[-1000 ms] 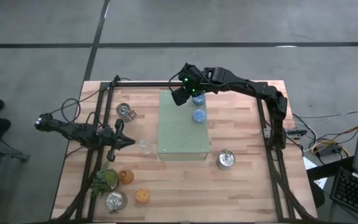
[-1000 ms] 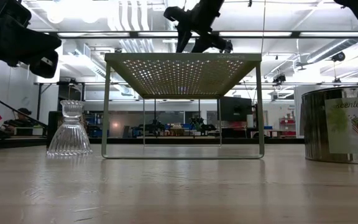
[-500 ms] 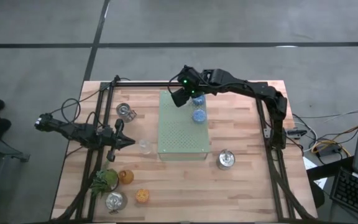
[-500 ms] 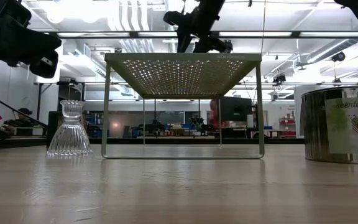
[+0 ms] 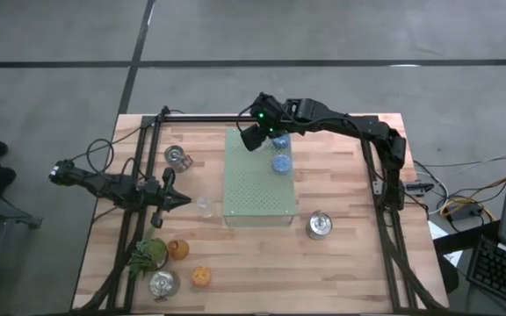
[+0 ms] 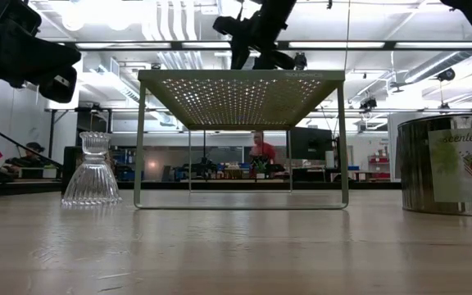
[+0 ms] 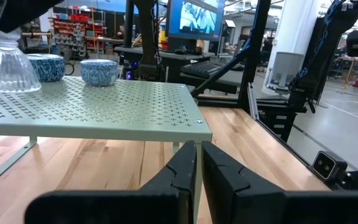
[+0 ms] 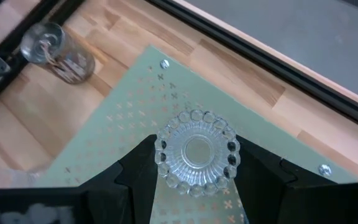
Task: Pick & Place candle stick holders
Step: Put the bottom transparent candle holder on the shelf, then put the transparent candle holder on the shelf aligned with the other transparent candle holder
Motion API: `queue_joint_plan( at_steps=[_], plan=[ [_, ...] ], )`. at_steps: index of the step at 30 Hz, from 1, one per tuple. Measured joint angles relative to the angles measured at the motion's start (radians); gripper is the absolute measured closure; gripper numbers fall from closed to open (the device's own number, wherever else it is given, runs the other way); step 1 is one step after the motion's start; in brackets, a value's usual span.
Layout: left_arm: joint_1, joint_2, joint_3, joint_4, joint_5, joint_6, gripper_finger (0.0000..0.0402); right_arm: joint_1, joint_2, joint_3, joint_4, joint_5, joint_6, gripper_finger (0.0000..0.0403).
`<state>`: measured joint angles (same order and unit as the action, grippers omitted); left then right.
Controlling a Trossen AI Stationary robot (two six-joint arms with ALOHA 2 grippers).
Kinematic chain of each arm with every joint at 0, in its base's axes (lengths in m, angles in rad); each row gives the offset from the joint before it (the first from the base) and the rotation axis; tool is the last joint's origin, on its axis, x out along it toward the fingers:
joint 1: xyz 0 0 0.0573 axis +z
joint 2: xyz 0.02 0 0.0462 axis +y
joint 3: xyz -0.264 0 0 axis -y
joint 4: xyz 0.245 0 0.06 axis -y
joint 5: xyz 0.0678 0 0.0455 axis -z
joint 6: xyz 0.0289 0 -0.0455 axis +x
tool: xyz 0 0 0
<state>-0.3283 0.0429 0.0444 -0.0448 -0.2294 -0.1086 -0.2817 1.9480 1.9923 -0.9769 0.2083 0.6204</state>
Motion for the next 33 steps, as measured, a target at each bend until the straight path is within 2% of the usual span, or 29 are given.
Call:
queue_joint_plan(
  at_steps=[21, 33],
  plan=[
    [0.0, 0.0, 0.0, 0.0, 0.0, 0.0, 0.0374, 0.0, 0.0, 0.037, 0.017, -0.007, -0.018, 0.0145],
    [0.0, 0.0, 0.0, 0.0, 0.0, 0.0, 0.0374, 0.062, 0.0, 0.108, 0.089, -0.004, -0.157, 0.0134]
  ],
)
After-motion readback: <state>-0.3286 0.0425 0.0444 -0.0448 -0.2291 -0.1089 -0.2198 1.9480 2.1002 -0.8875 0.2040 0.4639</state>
